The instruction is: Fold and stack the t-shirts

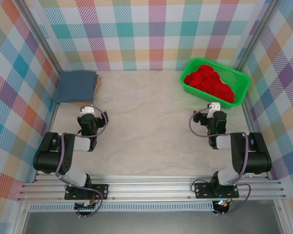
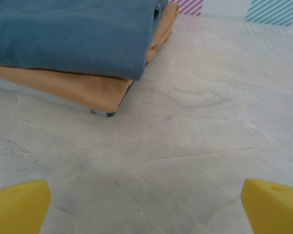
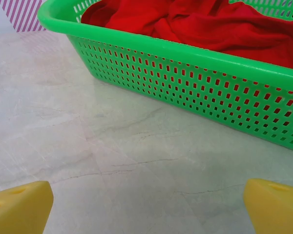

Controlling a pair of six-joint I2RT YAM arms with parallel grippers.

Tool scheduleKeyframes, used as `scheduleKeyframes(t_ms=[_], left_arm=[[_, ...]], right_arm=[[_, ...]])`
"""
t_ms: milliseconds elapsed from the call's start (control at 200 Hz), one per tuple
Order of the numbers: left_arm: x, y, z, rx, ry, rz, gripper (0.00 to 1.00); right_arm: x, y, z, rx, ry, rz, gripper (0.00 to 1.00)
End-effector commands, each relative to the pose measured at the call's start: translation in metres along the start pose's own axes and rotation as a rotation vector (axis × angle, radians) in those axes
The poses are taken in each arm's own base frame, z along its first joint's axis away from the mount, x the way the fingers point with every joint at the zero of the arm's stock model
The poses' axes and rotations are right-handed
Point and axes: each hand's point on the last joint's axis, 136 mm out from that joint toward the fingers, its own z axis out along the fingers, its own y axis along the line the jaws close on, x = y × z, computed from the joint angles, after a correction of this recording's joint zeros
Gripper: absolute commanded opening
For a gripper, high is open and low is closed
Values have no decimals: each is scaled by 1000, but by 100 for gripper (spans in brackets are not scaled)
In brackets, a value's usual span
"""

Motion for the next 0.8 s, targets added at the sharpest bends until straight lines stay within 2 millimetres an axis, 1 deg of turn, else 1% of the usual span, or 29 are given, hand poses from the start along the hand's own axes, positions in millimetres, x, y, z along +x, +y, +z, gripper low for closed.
scheduleKeyframes(t_ms=[0, 430, 485, 525, 550, 570, 605, 650, 665, 685, 730, 745, 750, 765, 785, 795, 800], left_arm=[[3, 0, 0, 2, 10, 14, 100], [1, 1, -3, 3, -5, 9, 100], [-7, 1, -11, 0, -21, 15, 100], [-18, 0, -20, -18, -45, 36, 100], [-26, -5, -28, -18, -69, 61, 100], [-34, -9, -36, -18, -89, 83, 100], [-49, -16, -50, -18, -134, 93, 100], [-78, -24, -70, 13, -227, 30, 100], [-88, -27, -76, 24, -258, 17, 100], [-103, -34, -86, 44, -299, 16, 100], [-136, -45, -106, 73, -371, 17, 100], [-148, -46, -111, 73, -384, -13, 100], [-152, -47, -113, 76, -387, -26, 100], [-164, -44, -118, 66, -389, -90, 100], [-169, -38, -120, 39, -329, -156, 100], [-164, -34, -119, 19, -281, -186, 100], [-169, -32, -121, 8, -270, -194, 100]], right_arm=[[-1, 2, 1, -16, -3, 2, 100], [-2, 2, 0, -17, -9, 2, 100], [-16, 0, -9, 9, -43, 2, 100], [-31, -5, -20, 60, -37, 6, 100], [-39, -9, -27, 90, -20, 18, 100], [-50, -10, -33, 111, -26, 44, 100], [-75, -11, -47, 124, -63, 96, 100], [-108, -10, -64, 131, -110, 165, 100], [-116, -10, -68, 133, -113, 202, 100], [-127, -10, -73, 135, -102, 254, 100], [-147, -2, -84, 90, -30, 306, 100], [-151, -1, -88, 92, 0, 333, 100], [-155, -1, -90, 94, 2, 345, 100], [-155, -6, -94, 132, 36, 394, 100], [-161, -14, -98, 180, 34, 456, 100], [-164, -16, -98, 189, 30, 479, 100], [-166, -17, -98, 189, 29, 491, 100]])
